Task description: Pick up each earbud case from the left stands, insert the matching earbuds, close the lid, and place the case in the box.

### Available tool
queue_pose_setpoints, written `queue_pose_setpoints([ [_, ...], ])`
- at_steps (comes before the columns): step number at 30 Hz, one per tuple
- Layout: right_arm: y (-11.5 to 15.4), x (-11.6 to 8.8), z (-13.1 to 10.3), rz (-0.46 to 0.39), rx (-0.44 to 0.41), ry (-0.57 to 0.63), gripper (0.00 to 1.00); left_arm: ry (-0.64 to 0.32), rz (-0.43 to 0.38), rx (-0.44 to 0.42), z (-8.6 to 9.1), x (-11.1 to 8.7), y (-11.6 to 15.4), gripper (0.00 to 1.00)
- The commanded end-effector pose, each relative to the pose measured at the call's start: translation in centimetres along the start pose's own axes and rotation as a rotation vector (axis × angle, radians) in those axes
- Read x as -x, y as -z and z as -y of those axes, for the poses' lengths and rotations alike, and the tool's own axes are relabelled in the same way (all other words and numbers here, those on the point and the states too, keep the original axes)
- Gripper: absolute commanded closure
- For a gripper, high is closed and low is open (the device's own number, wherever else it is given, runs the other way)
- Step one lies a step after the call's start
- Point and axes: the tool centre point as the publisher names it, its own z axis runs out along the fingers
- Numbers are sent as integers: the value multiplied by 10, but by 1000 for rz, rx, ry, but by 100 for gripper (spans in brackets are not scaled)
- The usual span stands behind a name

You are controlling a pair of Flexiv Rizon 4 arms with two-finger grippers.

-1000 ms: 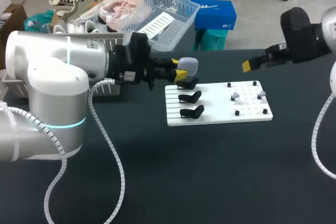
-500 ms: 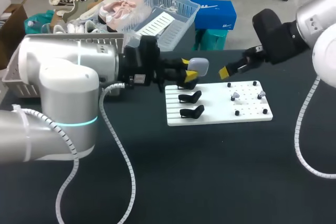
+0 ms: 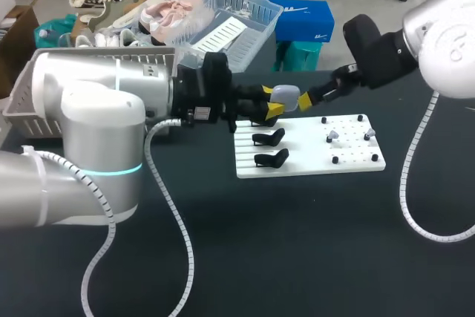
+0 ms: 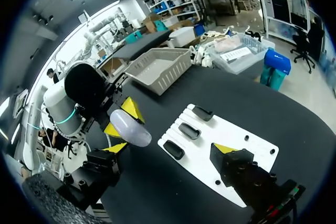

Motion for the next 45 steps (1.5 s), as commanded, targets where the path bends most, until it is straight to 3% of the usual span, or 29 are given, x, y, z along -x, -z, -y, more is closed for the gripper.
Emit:
queue_pose_setpoints([
  [1, -1, 1, 2, 0, 33, 0, 0, 1, -3, -1, 0, -3, -3, 100],
  [15, 9, 4, 1, 19, 7, 0, 0, -10, -11, -21, 9, -7, 0, 100],
  [21, 24, 5, -1, 22, -56, 16, 0, -8, 0, -25, 12, -7, 3, 100],
  [23, 30, 1, 1, 41, -83, 18, 0, 2, 23, -24, 12, -4, 3, 100],
  [33, 50, -24, 11, 70, -208, -34, 0, -152, 188, -34, 23, 7, -1, 100],
  [38, 58, -38, 10, 83, -240, -80, 0, -183, 201, -58, 23, 3, -16, 100],
  [45, 61, -58, 15, 69, -251, -152, 0, -192, 215, -33, 7, -4, -31, 100],
])
